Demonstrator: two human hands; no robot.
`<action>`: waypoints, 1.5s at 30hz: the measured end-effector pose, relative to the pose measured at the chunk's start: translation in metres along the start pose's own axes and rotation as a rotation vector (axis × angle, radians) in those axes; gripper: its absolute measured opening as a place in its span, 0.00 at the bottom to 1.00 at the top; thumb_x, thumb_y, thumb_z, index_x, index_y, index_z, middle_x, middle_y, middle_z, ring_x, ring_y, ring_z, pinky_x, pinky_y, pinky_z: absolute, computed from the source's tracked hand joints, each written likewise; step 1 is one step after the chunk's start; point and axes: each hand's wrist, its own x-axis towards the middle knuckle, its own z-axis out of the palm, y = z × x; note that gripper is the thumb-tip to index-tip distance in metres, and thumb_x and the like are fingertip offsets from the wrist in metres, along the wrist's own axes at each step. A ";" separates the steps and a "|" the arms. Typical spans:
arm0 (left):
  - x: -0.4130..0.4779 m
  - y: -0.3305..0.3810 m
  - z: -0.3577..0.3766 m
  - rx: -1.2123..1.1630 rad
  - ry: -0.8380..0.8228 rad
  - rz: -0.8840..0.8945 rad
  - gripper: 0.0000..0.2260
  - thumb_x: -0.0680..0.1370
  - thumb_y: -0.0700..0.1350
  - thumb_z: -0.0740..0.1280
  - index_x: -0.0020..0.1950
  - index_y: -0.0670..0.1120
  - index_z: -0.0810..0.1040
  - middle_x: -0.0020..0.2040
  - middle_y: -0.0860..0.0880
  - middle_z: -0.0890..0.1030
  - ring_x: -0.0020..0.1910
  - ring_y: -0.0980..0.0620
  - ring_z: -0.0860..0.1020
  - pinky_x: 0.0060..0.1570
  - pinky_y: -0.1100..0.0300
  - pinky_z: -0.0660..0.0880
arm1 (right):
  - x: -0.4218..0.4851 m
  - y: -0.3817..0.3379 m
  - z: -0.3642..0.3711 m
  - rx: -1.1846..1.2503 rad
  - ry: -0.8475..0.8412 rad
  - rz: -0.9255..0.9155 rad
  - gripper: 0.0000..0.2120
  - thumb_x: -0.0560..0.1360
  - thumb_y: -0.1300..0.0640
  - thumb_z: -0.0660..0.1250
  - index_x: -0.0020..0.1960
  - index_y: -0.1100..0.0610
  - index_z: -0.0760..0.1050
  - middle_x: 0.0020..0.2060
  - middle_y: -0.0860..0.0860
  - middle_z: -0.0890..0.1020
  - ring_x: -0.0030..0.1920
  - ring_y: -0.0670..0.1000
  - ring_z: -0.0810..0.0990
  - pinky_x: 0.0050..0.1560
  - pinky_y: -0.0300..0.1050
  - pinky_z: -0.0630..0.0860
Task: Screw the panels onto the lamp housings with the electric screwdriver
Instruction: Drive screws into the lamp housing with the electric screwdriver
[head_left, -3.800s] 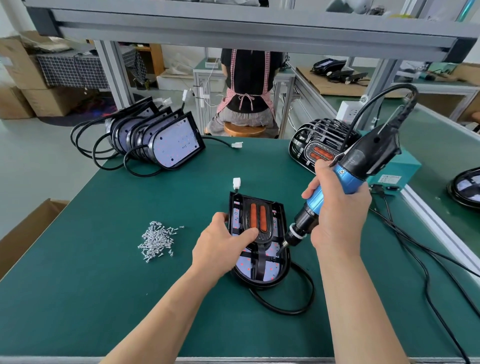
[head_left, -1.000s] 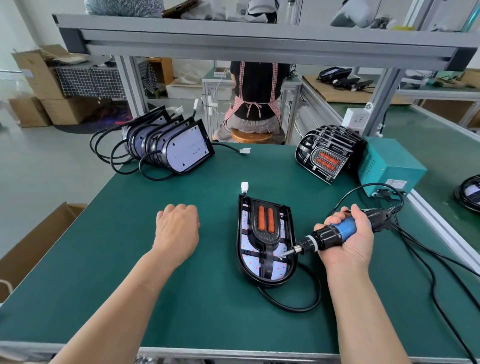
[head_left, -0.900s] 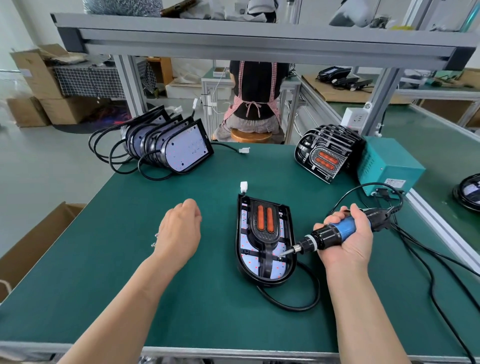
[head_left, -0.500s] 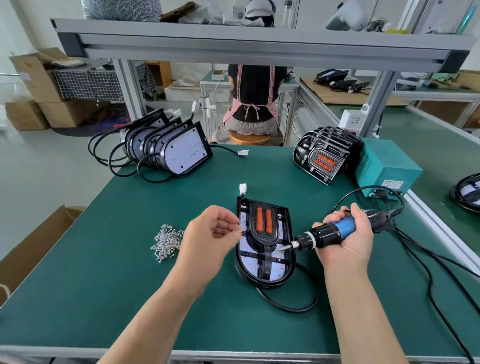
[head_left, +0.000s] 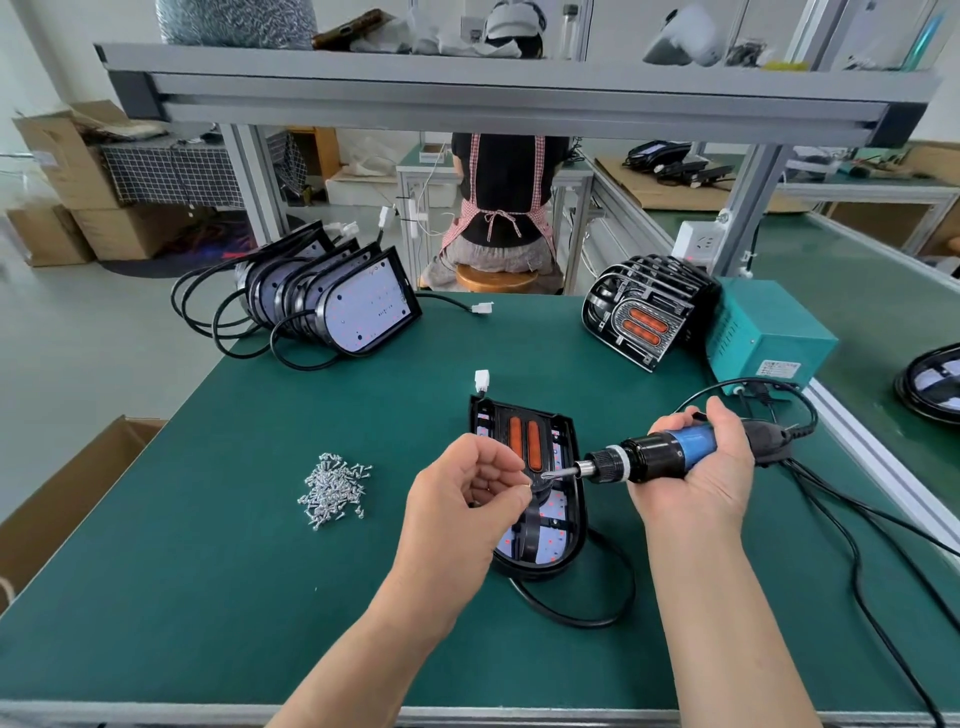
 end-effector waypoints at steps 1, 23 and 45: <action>0.000 0.000 0.001 0.000 0.000 0.004 0.15 0.73 0.30 0.72 0.42 0.52 0.80 0.41 0.48 0.84 0.38 0.56 0.77 0.44 0.65 0.76 | -0.001 0.001 0.000 -0.009 0.002 0.003 0.10 0.74 0.58 0.74 0.41 0.54 0.73 0.32 0.46 0.78 0.28 0.46 0.76 0.33 0.37 0.77; 0.001 -0.002 0.009 -0.019 0.066 0.006 0.16 0.73 0.30 0.72 0.42 0.53 0.80 0.39 0.51 0.84 0.38 0.58 0.78 0.41 0.68 0.76 | -0.003 0.003 0.001 -0.035 0.005 -0.012 0.10 0.74 0.60 0.74 0.40 0.55 0.74 0.30 0.47 0.78 0.26 0.46 0.76 0.31 0.37 0.77; -0.007 -0.020 0.014 0.386 0.232 0.466 0.11 0.74 0.35 0.69 0.45 0.53 0.76 0.42 0.57 0.79 0.44 0.54 0.77 0.44 0.69 0.72 | -0.009 0.010 0.003 -0.094 0.068 -0.002 0.10 0.75 0.61 0.73 0.41 0.54 0.72 0.27 0.46 0.78 0.25 0.46 0.77 0.29 0.36 0.76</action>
